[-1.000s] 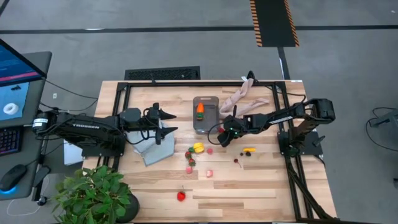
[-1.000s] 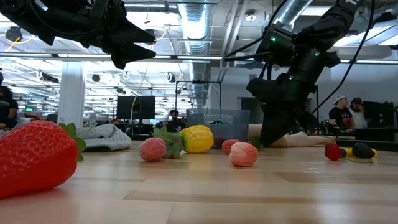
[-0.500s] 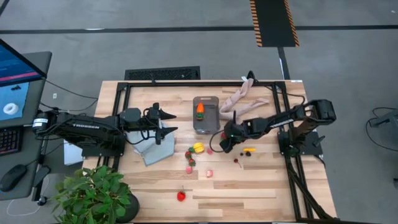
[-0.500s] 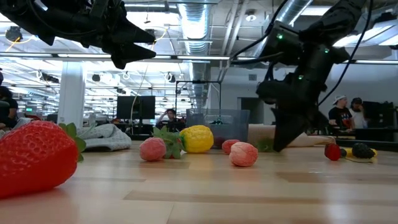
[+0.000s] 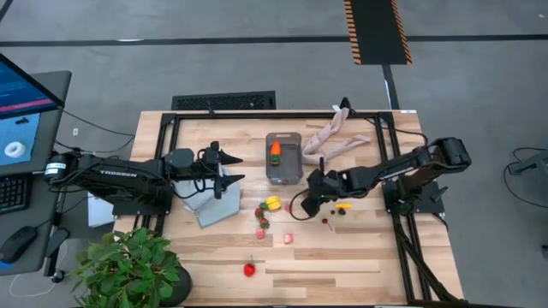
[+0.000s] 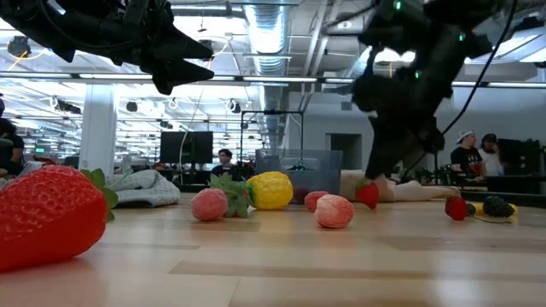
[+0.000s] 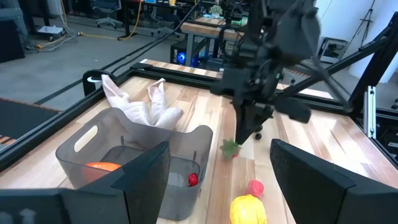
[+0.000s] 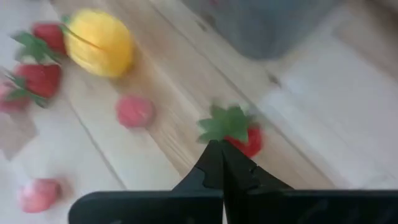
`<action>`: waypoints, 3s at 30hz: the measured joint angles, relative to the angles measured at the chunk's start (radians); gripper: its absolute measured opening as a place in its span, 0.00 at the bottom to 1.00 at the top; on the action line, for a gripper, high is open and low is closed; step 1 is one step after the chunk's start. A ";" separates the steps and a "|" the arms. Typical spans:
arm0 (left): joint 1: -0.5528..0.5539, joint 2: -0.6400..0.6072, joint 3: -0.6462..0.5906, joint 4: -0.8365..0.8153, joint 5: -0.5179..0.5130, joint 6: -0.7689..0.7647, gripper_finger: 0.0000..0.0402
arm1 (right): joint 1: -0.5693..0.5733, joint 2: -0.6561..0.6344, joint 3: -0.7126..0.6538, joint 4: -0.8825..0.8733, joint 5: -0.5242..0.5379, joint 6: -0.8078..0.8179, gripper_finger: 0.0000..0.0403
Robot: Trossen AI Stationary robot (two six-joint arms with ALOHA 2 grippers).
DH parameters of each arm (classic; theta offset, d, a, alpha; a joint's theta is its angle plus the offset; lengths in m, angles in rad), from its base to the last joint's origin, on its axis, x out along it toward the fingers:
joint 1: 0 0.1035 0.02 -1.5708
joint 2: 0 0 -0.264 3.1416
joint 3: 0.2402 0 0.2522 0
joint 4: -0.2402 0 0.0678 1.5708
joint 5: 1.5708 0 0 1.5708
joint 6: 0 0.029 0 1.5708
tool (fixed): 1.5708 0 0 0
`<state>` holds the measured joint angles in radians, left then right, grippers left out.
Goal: Pick and placing Produce into tupperware
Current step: Put the red strawberry into the black bin
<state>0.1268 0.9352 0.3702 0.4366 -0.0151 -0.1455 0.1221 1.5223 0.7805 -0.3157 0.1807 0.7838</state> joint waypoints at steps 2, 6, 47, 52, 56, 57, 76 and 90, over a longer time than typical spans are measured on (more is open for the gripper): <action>0.000 0.000 0.000 0.000 0.000 0.000 0.66 | 0.013 -0.015 0.030 -0.034 0.026 -0.006 0.02; 0.000 0.000 0.000 0.000 0.000 0.000 0.66 | 0.030 -0.042 0.086 -0.124 0.085 -0.016 0.02; 0.000 0.000 0.000 0.001 0.000 -0.023 0.66 | -0.034 -0.052 -0.034 -0.039 0.127 -0.031 0.67; 0.000 0.000 0.000 0.003 0.000 -0.023 0.66 | -0.054 0.024 -0.032 0.007 0.132 -0.041 0.67; 0.000 0.000 0.000 0.002 0.000 -0.023 0.66 | -0.064 0.076 -0.032 0.026 0.132 -0.049 0.67; 0.000 0.000 0.000 0.001 0.000 -0.023 0.66 | -0.066 0.090 -0.032 0.033 0.132 -0.049 0.67; 0.000 0.000 0.000 0.003 0.000 -0.021 0.66 | -0.073 0.144 -0.032 0.097 0.123 -0.051 0.38; 0.000 0.000 0.000 0.003 0.000 -0.021 0.66 | -0.022 0.061 -0.032 0.089 0.078 -0.022 0.41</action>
<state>0.1265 0.9356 0.3702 0.4397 -0.0151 -0.1665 0.0998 1.5830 0.7483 -0.2265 0.2592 0.7623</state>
